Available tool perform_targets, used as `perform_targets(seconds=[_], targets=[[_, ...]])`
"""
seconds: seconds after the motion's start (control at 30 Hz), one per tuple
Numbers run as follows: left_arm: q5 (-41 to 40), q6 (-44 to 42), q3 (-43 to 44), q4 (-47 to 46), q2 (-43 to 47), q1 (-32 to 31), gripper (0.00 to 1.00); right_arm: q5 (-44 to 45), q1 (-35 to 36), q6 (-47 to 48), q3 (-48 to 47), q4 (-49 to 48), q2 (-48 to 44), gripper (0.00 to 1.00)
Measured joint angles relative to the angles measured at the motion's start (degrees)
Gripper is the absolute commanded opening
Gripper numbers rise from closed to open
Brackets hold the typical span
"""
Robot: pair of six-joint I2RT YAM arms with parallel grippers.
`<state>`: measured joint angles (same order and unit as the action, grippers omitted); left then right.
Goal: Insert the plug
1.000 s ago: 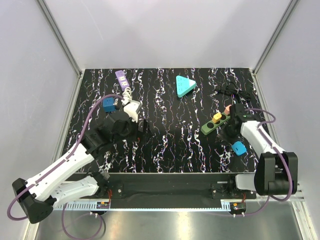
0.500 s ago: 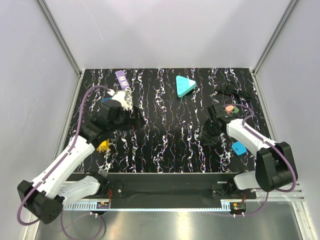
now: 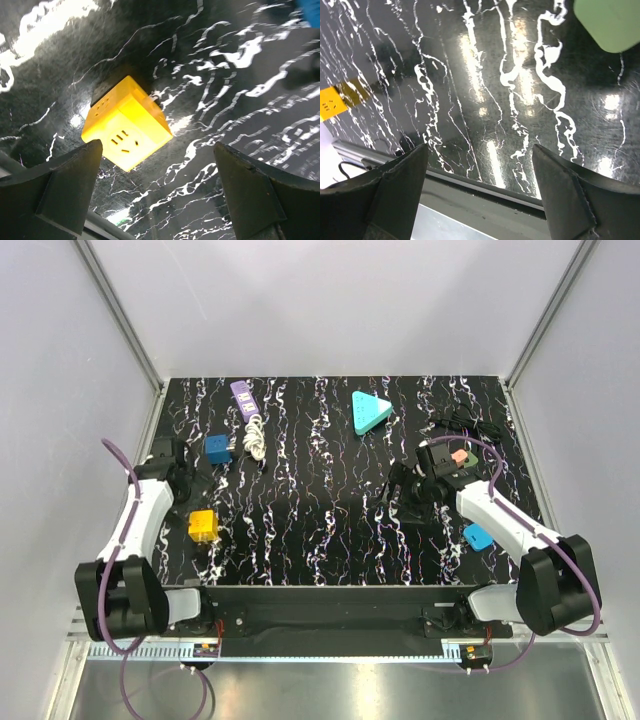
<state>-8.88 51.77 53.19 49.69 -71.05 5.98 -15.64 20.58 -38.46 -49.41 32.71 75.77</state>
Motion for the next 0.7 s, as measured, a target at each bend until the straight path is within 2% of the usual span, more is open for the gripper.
perform_targets(seconds=[0.2,0.43,0.7], targets=[[-1.3,1.6,-0.4,-0.4,-4.7,0.0,0.98,-2.5,0.0,2.3,-1.4,-0.5,0.1,0.91],[-5.0,2.8,-1.2,-1.3,-5.1,0.0,0.94,-4.0,0.0,4.2,-2.1,-1.2,0.2,0.91],[-7.1,2.7,-3.7,-0.9,-6.1,-1.5,0.97,-4.9,0.0,5.4,-2.1,-1.2,0.9,0.91]])
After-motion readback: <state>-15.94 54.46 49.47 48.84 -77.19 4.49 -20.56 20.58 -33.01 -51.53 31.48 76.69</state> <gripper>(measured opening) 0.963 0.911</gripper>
